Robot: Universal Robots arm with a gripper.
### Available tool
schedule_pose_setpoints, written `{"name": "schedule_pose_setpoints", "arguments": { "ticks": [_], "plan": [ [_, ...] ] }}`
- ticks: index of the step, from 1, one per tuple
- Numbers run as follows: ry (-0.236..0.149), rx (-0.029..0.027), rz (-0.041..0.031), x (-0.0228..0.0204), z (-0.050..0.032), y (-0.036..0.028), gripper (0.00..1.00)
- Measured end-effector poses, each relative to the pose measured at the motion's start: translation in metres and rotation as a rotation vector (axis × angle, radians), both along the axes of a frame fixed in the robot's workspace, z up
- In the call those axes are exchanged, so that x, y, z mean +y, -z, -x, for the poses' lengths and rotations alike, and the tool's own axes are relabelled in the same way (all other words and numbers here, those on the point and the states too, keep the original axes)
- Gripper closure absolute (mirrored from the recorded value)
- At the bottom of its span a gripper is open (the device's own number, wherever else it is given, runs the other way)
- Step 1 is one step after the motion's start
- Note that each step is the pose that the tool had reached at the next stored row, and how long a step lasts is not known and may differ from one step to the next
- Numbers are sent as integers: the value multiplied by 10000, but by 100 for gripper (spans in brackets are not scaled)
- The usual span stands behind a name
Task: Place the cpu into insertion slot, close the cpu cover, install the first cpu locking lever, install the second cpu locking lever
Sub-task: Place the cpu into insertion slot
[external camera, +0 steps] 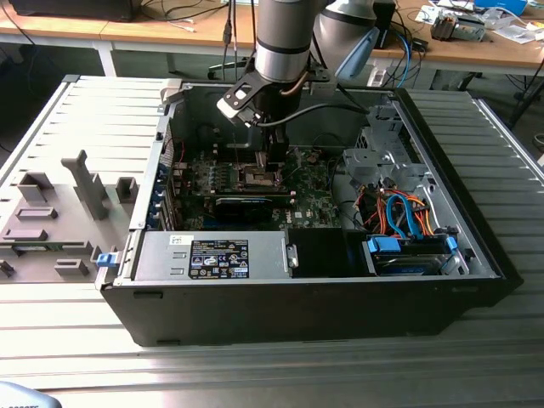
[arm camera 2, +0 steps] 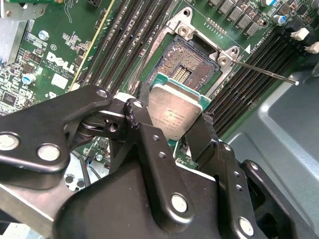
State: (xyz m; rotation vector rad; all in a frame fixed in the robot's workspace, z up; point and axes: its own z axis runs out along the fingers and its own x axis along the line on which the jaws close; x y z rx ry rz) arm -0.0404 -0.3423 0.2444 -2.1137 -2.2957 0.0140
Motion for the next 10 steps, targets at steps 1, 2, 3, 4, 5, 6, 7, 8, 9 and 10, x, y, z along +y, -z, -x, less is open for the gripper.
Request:
{"name": "schedule_pose_setpoints", "arguments": {
  "ticks": [1, 2, 3, 4, 5, 6, 7, 8, 9, 10],
  "plan": [
    [0, 0, 0, 0, 0, 1, 45],
    [1, 0, -1, 0, 0, 3, 45],
    [0, 0, -1, 0, 0, 6, 45],
    [0, 1, 1, 0, 0, 7, 45],
    [0, 0, 0, 0, 0, 10, 45],
    [0, 0, -1, 0, 1, 12, 45],
    [0, 1, 0, 0, 1, 12, 45],
    [1, 0, 0, 0, 1, 12, 45],
    [1, 0, 0, 0, 1, 12, 45],
    [1, 0, 0, 0, 1, 12, 45]
  ]
}}
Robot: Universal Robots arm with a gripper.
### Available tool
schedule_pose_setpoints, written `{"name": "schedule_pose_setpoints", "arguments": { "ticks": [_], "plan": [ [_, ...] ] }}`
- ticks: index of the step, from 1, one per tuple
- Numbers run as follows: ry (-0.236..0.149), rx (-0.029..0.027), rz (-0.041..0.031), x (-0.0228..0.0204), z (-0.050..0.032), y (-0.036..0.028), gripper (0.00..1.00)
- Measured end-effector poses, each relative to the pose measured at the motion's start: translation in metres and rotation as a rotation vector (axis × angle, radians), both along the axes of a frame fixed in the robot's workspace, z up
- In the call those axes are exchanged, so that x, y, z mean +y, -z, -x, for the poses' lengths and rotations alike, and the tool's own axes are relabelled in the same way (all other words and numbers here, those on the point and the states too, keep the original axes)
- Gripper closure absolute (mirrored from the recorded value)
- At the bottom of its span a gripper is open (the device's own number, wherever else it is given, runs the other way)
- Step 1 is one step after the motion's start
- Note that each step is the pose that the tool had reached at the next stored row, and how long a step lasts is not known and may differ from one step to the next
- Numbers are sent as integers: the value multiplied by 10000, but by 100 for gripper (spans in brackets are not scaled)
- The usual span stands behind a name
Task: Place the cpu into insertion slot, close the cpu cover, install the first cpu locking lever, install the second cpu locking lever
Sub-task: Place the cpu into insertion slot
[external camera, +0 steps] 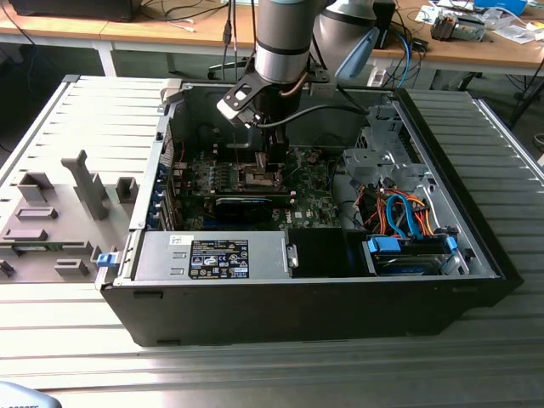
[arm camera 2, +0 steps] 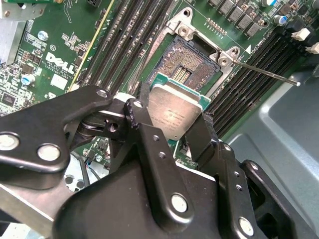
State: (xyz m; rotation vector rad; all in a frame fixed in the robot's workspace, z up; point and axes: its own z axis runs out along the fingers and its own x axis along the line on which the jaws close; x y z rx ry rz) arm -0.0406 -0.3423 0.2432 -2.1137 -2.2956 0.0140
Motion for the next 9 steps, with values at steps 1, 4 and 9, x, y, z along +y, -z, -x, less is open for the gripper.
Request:
{"name": "schedule_pose_setpoints", "arguments": {
  "ticks": [1, 4, 9],
  "plan": [
    [0, 0, -1, 0, 0, 2, 45],
    [0, 0, 3, 0, 2, 4, 45],
    [0, 0, 6, 0, 2, 9, 45]
  ]
}}
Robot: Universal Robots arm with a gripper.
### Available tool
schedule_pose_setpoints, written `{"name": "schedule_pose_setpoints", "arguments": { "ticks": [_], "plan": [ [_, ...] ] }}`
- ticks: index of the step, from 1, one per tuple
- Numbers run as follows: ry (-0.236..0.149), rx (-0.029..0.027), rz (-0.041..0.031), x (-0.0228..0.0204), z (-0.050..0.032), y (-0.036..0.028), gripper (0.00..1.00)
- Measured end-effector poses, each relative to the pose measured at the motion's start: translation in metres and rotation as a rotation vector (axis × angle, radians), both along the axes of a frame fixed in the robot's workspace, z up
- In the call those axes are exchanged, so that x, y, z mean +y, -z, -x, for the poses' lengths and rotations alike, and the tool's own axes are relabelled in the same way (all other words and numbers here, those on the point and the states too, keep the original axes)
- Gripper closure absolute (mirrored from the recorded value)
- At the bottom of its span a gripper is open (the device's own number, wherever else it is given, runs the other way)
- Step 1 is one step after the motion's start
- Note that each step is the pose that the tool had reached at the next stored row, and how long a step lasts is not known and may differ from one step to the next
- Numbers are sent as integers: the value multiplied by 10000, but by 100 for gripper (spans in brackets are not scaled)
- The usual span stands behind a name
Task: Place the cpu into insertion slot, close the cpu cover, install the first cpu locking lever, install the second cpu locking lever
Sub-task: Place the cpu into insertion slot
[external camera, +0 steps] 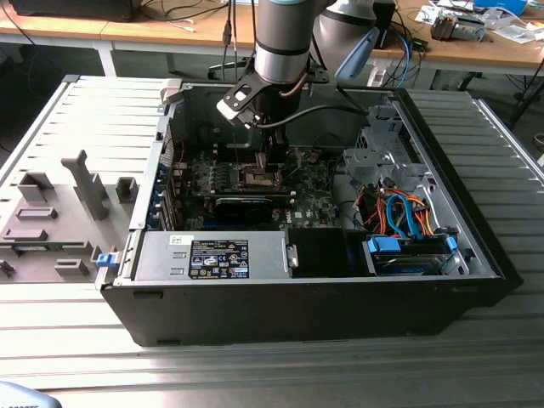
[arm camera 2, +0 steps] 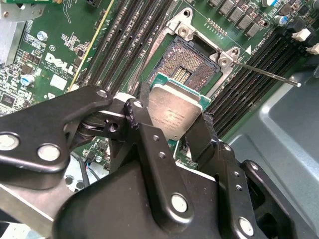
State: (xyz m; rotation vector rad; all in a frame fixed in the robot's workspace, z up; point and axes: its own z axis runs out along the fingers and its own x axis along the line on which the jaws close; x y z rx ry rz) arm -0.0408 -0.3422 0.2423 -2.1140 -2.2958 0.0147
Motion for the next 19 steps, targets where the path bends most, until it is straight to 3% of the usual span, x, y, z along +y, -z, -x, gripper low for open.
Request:
{"name": "schedule_pose_setpoints", "arguments": {
  "ticks": [19],
  "plan": [
    [0, -1, 4, 0, 30, 31, 45]
  ]
}}
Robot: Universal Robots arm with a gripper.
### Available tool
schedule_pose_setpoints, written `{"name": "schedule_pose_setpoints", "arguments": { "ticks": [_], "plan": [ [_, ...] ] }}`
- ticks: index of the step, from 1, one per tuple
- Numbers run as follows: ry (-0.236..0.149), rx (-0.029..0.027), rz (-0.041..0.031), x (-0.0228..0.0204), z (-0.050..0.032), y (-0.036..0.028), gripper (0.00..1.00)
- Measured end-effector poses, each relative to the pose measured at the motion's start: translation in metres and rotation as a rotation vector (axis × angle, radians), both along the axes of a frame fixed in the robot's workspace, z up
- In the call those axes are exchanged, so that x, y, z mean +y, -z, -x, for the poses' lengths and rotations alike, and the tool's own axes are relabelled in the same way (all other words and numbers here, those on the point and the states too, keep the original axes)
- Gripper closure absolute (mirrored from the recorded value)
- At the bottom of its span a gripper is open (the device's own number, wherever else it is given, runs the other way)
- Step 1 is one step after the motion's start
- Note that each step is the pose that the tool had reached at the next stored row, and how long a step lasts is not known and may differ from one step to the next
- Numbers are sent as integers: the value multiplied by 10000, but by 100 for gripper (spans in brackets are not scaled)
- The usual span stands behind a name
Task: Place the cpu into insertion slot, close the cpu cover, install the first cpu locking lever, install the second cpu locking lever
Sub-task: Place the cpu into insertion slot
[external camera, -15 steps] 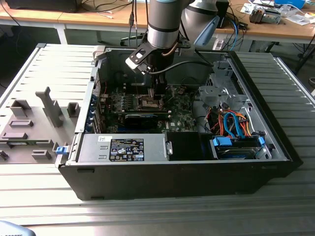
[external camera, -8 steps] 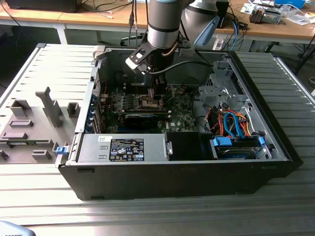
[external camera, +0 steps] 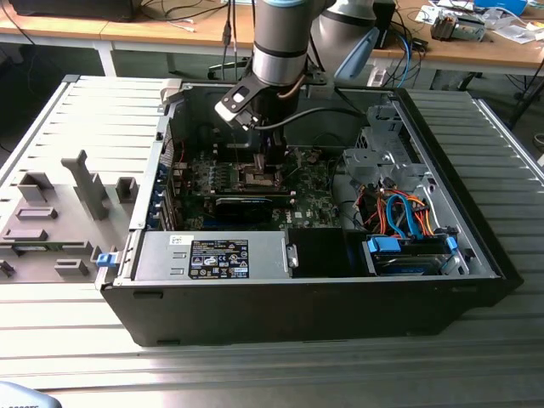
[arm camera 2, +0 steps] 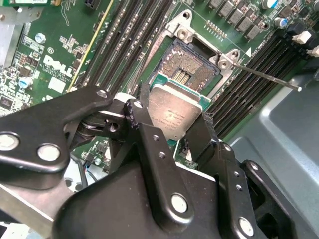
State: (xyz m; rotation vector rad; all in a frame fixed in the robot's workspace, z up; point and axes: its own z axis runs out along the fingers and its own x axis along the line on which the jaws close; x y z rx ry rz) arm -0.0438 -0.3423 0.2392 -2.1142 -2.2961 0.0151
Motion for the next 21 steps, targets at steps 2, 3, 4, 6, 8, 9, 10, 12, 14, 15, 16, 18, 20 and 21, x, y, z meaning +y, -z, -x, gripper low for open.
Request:
{"name": "schedule_pose_setpoints", "arguments": {
  "ticks": [2, 3, 4, 6, 8, 9, 10, 12, 14, 15, 16, 18, 20, 21],
  "plan": [
    [-1, 1, 1, 0, 2, 3, 45],
    [2, 0, -3, 0, 3, 28, 45],
    [2, 0, -3, 0, 7, 48, 45],
    [3, 0, -3, 0, 7, 50, 45],
    [2, 0, -3, 0, 7, 54, 45],
    [2, 0, -3, 0, 7, 103, 45],
    [2, 0, -3, 0, 7, 154, 45],
    [3, 0, -3, 0, 7, 157, 45],
    [3, -1, -5, 0, 8, 161, 45],
    [3, 0, -3, 0, 9, 163, 45],
    [3, 0, -4, 0, 10, 166, 45],
    [3, 0, -4, 0, 14, 171, 45],
    [1, 0, -4, 0, 14, 177, 45],
    [1, 0, -4, 0, 14, 180, 45]
  ]
}}
